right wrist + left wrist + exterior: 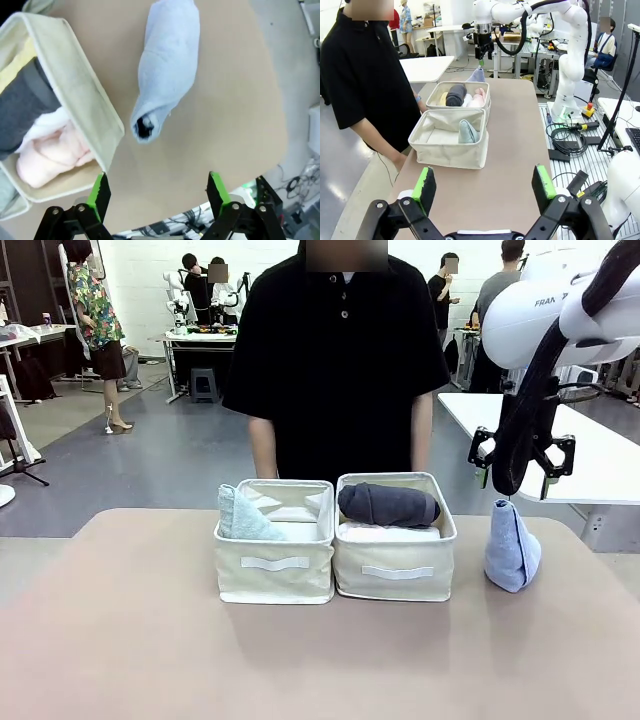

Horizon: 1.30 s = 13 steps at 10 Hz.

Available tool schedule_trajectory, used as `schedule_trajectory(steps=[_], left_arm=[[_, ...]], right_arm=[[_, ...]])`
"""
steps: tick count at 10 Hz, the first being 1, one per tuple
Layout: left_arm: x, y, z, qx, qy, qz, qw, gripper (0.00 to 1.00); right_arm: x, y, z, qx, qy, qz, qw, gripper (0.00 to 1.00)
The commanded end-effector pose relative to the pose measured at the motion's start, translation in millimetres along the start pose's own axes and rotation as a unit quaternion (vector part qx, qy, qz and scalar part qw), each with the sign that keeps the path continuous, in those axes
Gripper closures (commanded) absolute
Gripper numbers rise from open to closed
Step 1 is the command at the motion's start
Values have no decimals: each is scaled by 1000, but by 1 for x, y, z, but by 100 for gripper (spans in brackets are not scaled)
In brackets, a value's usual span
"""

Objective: Sort the towels based on their folding style.
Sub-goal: Pick up another triangle-folded towel from the table and place it in the left Fabric basket.

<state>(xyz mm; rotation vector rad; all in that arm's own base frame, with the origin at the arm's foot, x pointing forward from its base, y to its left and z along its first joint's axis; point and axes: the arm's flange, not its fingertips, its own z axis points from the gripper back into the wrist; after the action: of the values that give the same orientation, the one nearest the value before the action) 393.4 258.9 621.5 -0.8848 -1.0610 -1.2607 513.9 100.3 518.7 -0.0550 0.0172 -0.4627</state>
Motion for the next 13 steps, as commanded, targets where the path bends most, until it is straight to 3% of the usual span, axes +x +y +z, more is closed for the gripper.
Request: schedule_trajectory(steps=[1,6,7,8,12,13], left_arm=[[0,-3,-2,5,5,-2,1000,0],[0,-3,-2,5,5,-2,1000,0],[0,-3,-2,5,5,-2,1000,0],[0,-3,-2,5,5,-2,1000,0],[0,-3,-2,5,5,-2,1000,0],[0,-3,-2,5,5,-2,1000,0]], right_arm=[[21,7,-17,23,-11,21,999,0],[50,8,-53,29,0,49,998,0],[45,7,-48,52,-7,95,994,0],[47,7,-56,19,-7,40,999,0],[41,8,-59,27,-19,70,997,0],[40,12,-66,25,-4,83,996,0]])
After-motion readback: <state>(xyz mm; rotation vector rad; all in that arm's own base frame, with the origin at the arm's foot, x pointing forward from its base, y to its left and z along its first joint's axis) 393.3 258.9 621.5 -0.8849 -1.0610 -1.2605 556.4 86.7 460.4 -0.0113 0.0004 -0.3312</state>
